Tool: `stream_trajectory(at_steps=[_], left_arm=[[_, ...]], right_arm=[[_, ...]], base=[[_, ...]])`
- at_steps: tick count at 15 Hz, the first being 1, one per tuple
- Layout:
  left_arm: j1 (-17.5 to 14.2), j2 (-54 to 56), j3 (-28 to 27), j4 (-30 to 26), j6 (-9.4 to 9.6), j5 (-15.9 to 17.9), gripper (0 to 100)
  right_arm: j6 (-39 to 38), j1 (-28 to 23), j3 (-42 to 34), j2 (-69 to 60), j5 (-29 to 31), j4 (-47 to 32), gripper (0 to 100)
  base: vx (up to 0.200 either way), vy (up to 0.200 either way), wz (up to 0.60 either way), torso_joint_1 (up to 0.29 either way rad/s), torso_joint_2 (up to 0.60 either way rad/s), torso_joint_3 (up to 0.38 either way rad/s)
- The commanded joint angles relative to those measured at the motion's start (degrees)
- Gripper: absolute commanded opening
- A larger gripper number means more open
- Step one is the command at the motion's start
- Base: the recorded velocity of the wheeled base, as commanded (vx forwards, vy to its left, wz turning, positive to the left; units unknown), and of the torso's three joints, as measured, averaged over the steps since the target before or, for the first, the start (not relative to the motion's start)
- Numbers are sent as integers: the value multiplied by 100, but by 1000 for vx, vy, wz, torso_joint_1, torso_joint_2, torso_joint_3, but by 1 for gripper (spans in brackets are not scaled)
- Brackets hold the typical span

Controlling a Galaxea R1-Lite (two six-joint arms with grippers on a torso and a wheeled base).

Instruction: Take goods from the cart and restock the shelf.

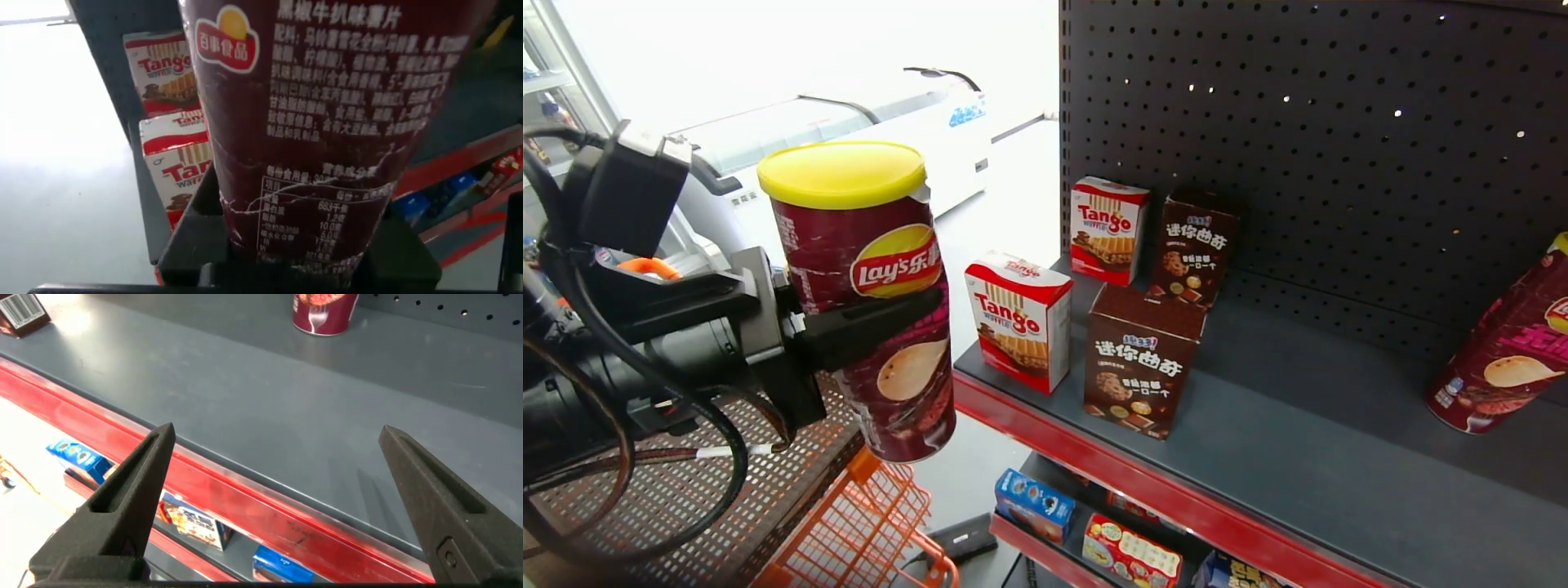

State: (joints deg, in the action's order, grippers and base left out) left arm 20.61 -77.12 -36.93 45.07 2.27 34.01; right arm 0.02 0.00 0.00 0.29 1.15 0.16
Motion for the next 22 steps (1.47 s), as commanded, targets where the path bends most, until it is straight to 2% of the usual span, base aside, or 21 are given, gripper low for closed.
stream_trajectory(at_steps=[1, 4, 5, 7, 9, 10, 11, 18, 22], left_arm=[[92, -14, 133, 63, -25, 132, 0], [109, -14, 194, 116, -33, 220, 0], [215, -23, 186, 125, -33, 510, 0], [400, -14, 194, 230, -104, 782, 0], [795, 13, 177, 512, -446, 844, 0], [1032, 30, 159, 705, -728, 800, 0], [1067, 21, 177, 811, -816, 791, 0], [1103, -14, 212, 828, -824, 853, 0], [1173, -5, 274, 837, -816, 1046, 0]], right_arm=[[6, 0, 0, 6, 0, -7, 100], [-2, 0, 0, -3, 0, 2, 100], [6, 0, 0, -3, 0, 2, 100], [-2, 0, 0, -3, 0, -7, 100], [-2, 0, 0, -3, 0, -7, 100], [-2, 0, 0, -3, 0, 2, 100], [6, 0, 0, -3, 0, 2, 100], [6, 9, 0, -3, 0, 2, 100], [6, 9, 0, -3, 0, 2, 100]], base=[[0, 0, 0, 0, 0, 0], [0, 0, 0, 0, 0, 0], [0, 0, 0, 0, 0, 0], [0, 0, 0, 0, 0, 0], [0, 0, 0, 0, 0, 0], [0, 0, 0, 0, 0, 0], [0, 0, 0, 0, 0, 0], [0, 0, 0, 0, 0, 0], [0, 0, -600, -1, 0, 5]])
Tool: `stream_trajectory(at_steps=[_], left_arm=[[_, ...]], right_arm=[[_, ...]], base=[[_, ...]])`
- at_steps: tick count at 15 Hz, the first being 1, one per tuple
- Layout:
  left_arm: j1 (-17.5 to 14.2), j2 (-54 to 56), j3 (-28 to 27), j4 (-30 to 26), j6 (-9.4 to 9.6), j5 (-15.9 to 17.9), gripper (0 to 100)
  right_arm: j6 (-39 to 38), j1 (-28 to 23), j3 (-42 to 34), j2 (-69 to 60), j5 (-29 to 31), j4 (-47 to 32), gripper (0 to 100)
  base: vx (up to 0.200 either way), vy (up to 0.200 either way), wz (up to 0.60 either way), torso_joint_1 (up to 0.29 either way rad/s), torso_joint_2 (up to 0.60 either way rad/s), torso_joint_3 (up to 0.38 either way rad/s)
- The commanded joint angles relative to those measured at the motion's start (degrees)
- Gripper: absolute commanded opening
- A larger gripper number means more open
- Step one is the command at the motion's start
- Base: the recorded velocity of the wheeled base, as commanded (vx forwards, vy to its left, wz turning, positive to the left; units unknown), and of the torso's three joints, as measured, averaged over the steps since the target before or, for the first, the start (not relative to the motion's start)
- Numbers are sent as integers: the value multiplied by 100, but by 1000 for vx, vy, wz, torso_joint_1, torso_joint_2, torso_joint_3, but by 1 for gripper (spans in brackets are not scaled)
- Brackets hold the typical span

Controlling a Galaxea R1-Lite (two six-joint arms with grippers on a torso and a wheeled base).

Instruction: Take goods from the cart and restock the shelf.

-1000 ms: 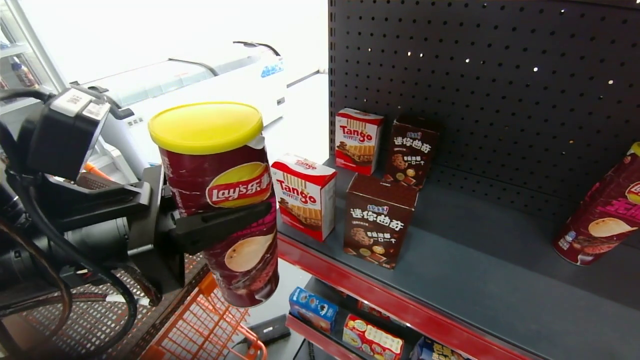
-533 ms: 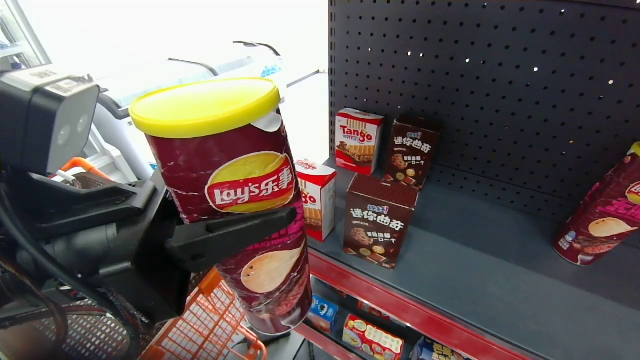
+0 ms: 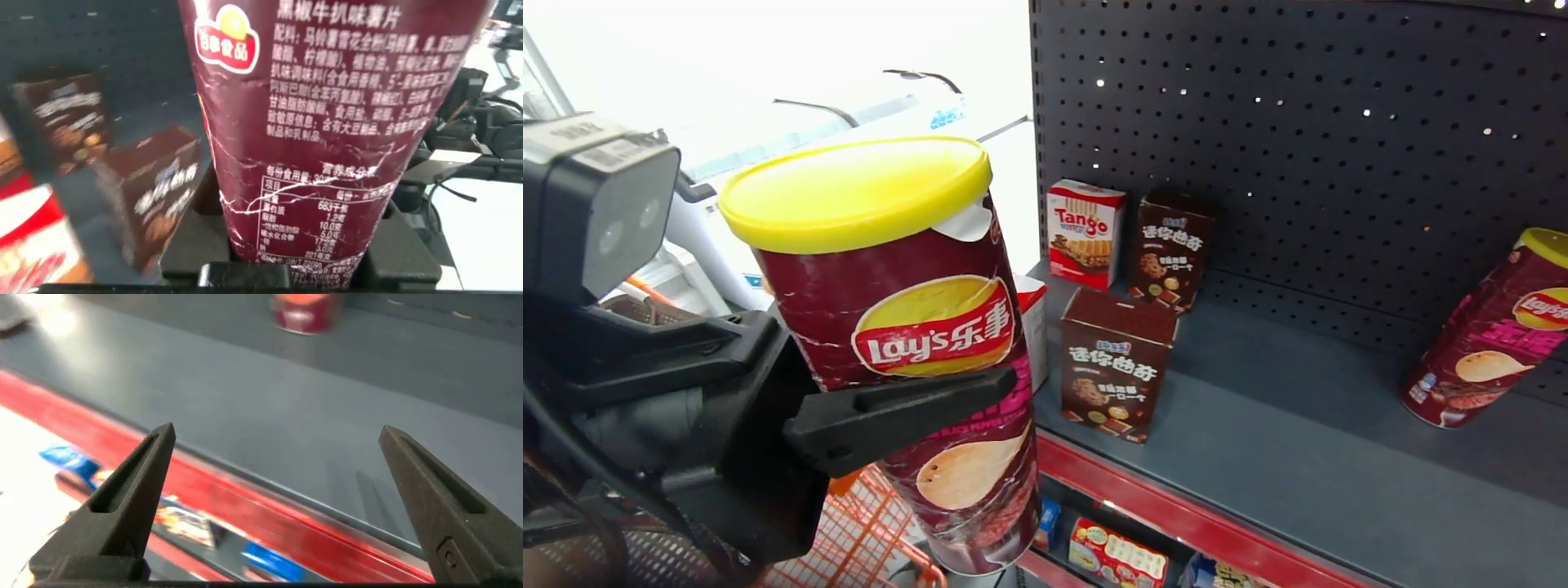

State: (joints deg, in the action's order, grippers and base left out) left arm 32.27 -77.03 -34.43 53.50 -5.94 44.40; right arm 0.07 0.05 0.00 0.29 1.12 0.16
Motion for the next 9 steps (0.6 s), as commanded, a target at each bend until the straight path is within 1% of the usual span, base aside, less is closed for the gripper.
stream_trajectory(at_steps=[1, 7, 9], left_arm=[[8, -5, 41, -7, -4, 7, 0], [51, -5, 50, -7, -4, 7, 0], [43, 4, 59, -7, -4, -1, 0]], right_arm=[[1, 4, 0, -3, 2, 2, 100], [-7, -5, 0, -3, 2, 2, 100], [-7, -5, 0, -3, 2, 2, 100]], base=[[0, 0, -600, 7, 12, 2], [0, 0, -600, 6, 1, 4], [0, 0, 0, 0, 0, 0]])
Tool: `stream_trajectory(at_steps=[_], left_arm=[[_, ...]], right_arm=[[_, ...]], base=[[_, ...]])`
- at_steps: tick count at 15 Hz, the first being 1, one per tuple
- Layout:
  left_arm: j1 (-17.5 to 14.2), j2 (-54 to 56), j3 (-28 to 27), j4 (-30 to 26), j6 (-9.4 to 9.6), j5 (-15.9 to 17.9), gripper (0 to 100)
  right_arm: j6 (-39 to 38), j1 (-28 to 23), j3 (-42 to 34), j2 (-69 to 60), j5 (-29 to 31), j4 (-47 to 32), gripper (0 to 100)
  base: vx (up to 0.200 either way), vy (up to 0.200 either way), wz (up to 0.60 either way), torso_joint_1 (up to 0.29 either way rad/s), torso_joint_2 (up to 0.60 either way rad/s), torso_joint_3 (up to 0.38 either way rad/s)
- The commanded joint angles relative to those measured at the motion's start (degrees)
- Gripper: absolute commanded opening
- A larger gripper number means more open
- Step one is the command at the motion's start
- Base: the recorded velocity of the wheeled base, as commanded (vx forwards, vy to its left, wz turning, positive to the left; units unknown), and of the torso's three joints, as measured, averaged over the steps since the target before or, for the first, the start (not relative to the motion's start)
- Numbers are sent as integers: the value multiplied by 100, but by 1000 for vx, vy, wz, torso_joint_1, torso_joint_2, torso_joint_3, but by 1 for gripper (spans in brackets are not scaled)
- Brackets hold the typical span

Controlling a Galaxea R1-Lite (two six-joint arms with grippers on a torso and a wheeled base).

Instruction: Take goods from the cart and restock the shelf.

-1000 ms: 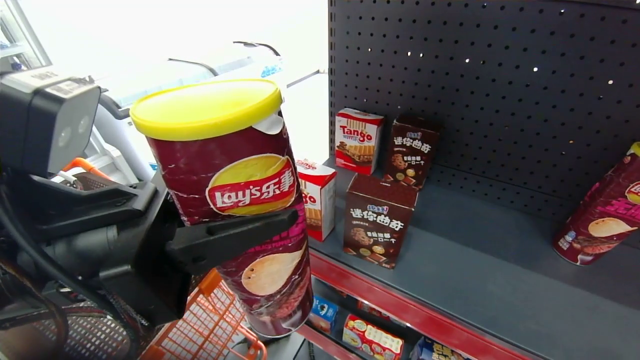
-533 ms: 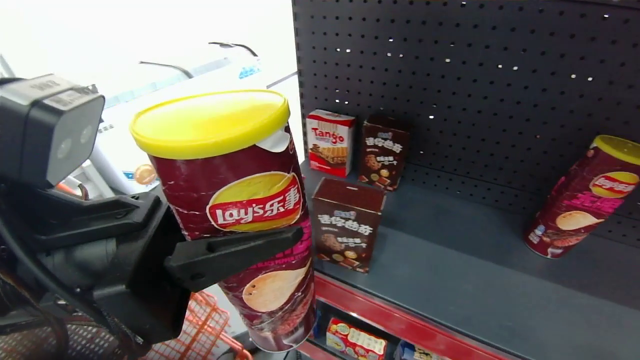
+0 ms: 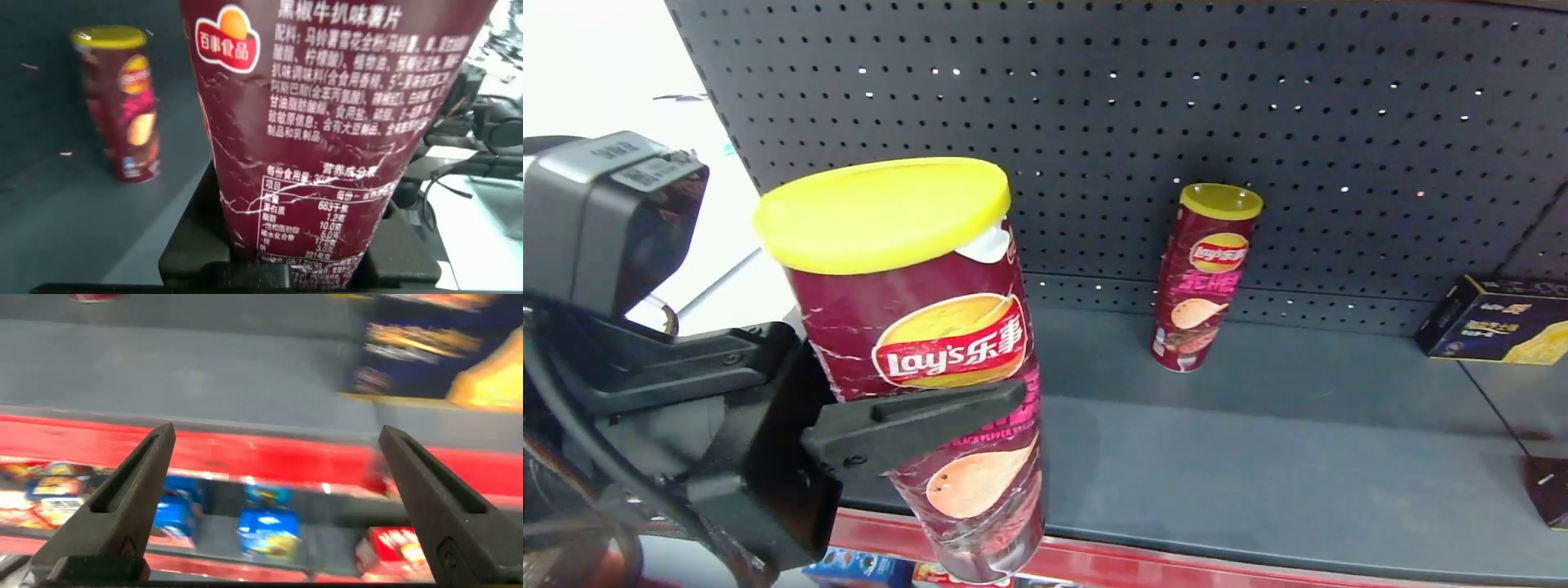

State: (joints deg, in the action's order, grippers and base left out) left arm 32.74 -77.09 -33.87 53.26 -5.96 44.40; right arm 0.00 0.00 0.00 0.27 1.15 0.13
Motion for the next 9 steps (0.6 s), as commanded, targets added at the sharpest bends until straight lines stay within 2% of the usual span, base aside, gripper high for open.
stream_trajectory(at_steps=[1, 2, 5, 9], left_arm=[[-5, 19, 38, 18, -2, -1, 0], [-5, 28, 55, 18, -2, -1, 0], [-5, 36, 126, 18, 7, -1, 0], [-14, 36, 126, 18, -2, -1, 0]], right_arm=[[0, 0, 0, 0, 0, 4, 100], [0, 0, 0, 0, 0, 4, 100], [0, 0, 0, 0, 0, 4, 100], [0, 0, 0, 0, 0, 4, 100]], base=[[0, 0, 0, 0, 0, 0], [0, 0, 0, 0, 0, 0], [0, 0, -600, 2, 2, 5], [0, 0, 0, 0, 0, 0]])
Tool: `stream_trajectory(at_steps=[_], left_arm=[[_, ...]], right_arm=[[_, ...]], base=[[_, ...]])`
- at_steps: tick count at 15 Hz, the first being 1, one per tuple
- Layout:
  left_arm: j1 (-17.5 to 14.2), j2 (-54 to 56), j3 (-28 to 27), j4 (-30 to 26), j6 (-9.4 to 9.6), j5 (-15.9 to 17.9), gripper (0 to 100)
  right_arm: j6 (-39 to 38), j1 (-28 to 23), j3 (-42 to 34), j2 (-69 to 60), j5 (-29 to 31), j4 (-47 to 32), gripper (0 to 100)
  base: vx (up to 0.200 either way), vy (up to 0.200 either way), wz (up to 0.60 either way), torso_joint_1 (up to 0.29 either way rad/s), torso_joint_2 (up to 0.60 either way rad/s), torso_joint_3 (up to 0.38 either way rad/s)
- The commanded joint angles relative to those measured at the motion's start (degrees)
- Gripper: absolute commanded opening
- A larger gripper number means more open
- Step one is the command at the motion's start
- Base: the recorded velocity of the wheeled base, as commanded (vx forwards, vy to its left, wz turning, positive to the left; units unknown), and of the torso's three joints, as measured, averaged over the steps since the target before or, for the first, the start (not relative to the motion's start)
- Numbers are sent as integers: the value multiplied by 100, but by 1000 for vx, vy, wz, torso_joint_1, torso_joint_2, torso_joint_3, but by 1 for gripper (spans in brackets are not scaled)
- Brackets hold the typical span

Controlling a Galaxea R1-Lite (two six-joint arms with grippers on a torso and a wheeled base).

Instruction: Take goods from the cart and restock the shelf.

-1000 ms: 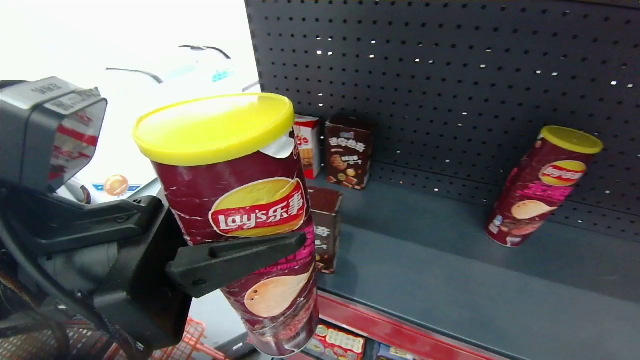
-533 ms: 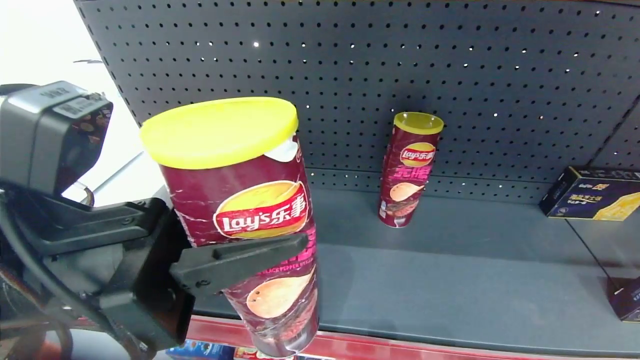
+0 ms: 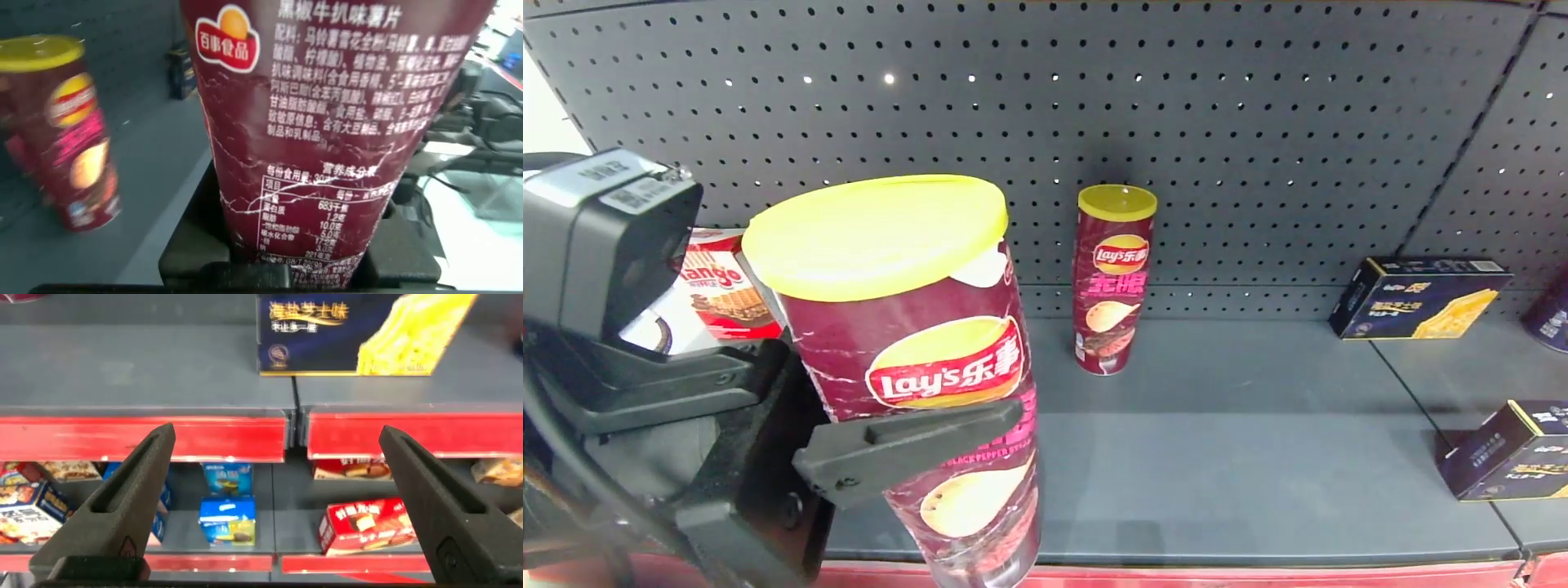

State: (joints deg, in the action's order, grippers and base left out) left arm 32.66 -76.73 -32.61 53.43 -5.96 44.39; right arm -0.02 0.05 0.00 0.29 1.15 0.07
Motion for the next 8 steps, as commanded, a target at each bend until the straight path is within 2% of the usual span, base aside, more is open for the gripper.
stream_trajectory(at_steps=[1, 8], left_arm=[[-5, 9, 9, 1, -2, -9, 0], [-58, 9, 123, 18, 16, 9, 0]], right_arm=[[2, -5, 0, -3, 0, 10, 100], [11, -5, 0, -3, 0, 1, 100]], base=[[0, 0, 0, 0, 0, 0], [0, 0, 0, 0, 0, 0]])
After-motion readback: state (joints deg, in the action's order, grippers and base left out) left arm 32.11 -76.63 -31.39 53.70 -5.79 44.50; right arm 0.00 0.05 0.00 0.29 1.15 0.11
